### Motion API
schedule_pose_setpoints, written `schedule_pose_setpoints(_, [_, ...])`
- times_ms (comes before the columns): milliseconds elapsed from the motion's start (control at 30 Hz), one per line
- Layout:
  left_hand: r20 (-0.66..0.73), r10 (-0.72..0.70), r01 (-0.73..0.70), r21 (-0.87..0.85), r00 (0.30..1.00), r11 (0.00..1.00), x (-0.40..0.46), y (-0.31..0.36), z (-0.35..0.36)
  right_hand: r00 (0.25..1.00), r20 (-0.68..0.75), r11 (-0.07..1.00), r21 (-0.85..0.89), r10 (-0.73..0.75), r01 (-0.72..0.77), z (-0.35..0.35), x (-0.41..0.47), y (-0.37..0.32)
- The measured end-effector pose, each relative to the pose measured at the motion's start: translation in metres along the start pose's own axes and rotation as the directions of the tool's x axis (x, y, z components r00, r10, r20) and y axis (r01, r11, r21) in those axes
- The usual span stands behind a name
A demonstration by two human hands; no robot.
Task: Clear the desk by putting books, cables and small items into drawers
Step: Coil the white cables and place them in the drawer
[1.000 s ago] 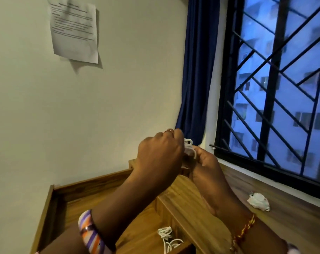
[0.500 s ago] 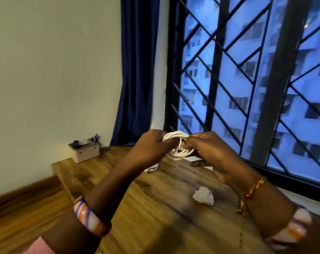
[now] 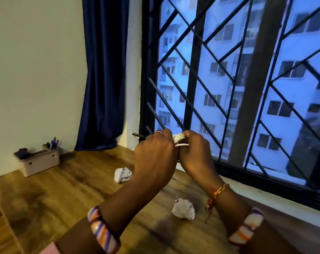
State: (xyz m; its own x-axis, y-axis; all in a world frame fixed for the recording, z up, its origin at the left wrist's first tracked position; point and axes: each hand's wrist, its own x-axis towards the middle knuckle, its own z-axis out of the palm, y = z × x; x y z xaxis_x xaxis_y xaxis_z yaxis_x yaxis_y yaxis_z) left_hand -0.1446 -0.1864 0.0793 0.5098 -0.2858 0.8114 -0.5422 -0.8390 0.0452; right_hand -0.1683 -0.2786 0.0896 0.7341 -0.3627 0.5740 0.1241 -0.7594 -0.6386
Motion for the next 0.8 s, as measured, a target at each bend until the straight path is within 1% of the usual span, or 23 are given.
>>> schedule_pose_setpoints(67, [0.002, -0.036, 0.036, -0.089, 0.999, 0.995, 0.001, -0.009, -0.004, 0.99, 0.078, 0.982, 0.138, 0.117, -0.127, -0.003, 0.002, -0.005])
schedule_pose_setpoints(100, [0.03, -0.067, 0.071, -0.158, 0.997, 0.985, 0.002, -0.014, -0.007, 0.978, 0.121, 0.959, 0.207, 0.169, -0.192, -0.006, 0.002, -0.008])
schedule_pose_setpoints(200, [0.183, -0.153, 0.211, -0.357, 0.971, 0.91, 0.001, -0.026, -0.021, 0.946, 0.212, 0.903, 0.306, 0.244, -0.301, -0.014, -0.006, -0.021])
schedule_pose_setpoints(267, [0.286, -0.152, 0.264, -0.41, 0.946, 0.873, -0.002, -0.035, -0.032, 0.913, 0.299, 0.854, 0.359, 0.277, -0.376, -0.018, -0.017, -0.031])
schedule_pose_setpoints(300, [0.359, -0.148, 0.306, -0.436, 0.922, 0.846, -0.005, -0.04, -0.039, 0.888, 0.359, 0.821, 0.384, 0.289, -0.423, -0.02, -0.023, -0.036])
schedule_pose_setpoints(333, [0.445, -0.152, 0.38, -0.486, 0.883, 0.787, -0.009, -0.046, -0.048, 0.855, 0.425, 0.789, 0.396, 0.296, -0.47, -0.023, -0.03, -0.042])
schedule_pose_setpoints(367, [0.539, -0.142, 0.472, -0.546, 0.831, 0.692, -0.015, -0.05, -0.057, 0.819, 0.493, 0.765, 0.393, 0.293, -0.51, -0.025, -0.037, -0.047])
schedule_pose_setpoints(400, [0.619, -0.123, 0.564, -0.591, 0.775, 0.577, -0.023, -0.055, -0.069, 0.781, 0.557, 0.755, 0.374, 0.281, -0.539, -0.028, -0.045, -0.052])
schedule_pose_setpoints(433, [0.68, -0.098, 0.632, -0.607, 0.727, 0.482, -0.032, -0.059, -0.08, 0.746, 0.612, 0.754, 0.352, 0.263, -0.555, -0.032, -0.054, -0.057])
schedule_pose_setpoints(467, [0.718, -0.077, 0.676, -0.608, 0.692, 0.416, -0.043, -0.061, -0.091, 0.713, 0.66, 0.756, 0.337, 0.236, -0.561, -0.036, -0.064, -0.063])
schedule_pose_setpoints(533, [0.759, -0.042, 0.736, -0.615, 0.65, 0.284, -0.064, -0.063, -0.111, 0.667, 0.727, 0.762, 0.336, 0.164, -0.553, -0.044, -0.085, -0.073])
schedule_pose_setpoints(567, [0.778, -0.039, 0.765, -0.606, 0.627, 0.219, -0.076, -0.063, -0.122, 0.663, 0.736, 0.774, 0.34, 0.134, -0.534, -0.047, -0.098, -0.079])
schedule_pose_setpoints(600, [0.798, -0.042, 0.793, -0.589, 0.601, 0.157, -0.088, -0.062, -0.133, 0.683, 0.722, 0.796, 0.346, 0.113, -0.497, -0.051, -0.111, -0.086])
schedule_pose_setpoints(633, [0.822, -0.042, 0.821, -0.563, 0.568, 0.101, -0.1, -0.061, -0.144, 0.727, 0.679, 0.817, 0.361, 0.1, -0.45, -0.053, -0.124, -0.092])
schedule_pose_setpoints(700, [0.86, -0.022, 0.861, -0.509, 0.509, -0.001, -0.123, -0.059, -0.164, 0.832, 0.551, 0.842, 0.42, 0.061, -0.339, -0.057, -0.149, -0.103])
schedule_pose_setpoints(733, [0.873, -0.017, 0.873, -0.487, 0.487, -0.035, -0.135, -0.058, -0.176, 0.861, 0.508, 0.849, 0.442, 0.027, -0.288, -0.06, -0.164, -0.11])
schedule_pose_setpoints(767, [0.879, -0.022, 0.878, -0.478, 0.477, -0.039, -0.145, -0.057, -0.187, 0.874, 0.486, 0.853, 0.46, -0.01, -0.246, -0.063, -0.176, -0.116])
schedule_pose_setpoints(800, [0.872, -0.042, 0.873, -0.487, 0.487, -0.003, -0.153, -0.057, -0.199, 0.877, 0.478, 0.851, 0.478, -0.045, -0.217, -0.065, -0.189, -0.121])
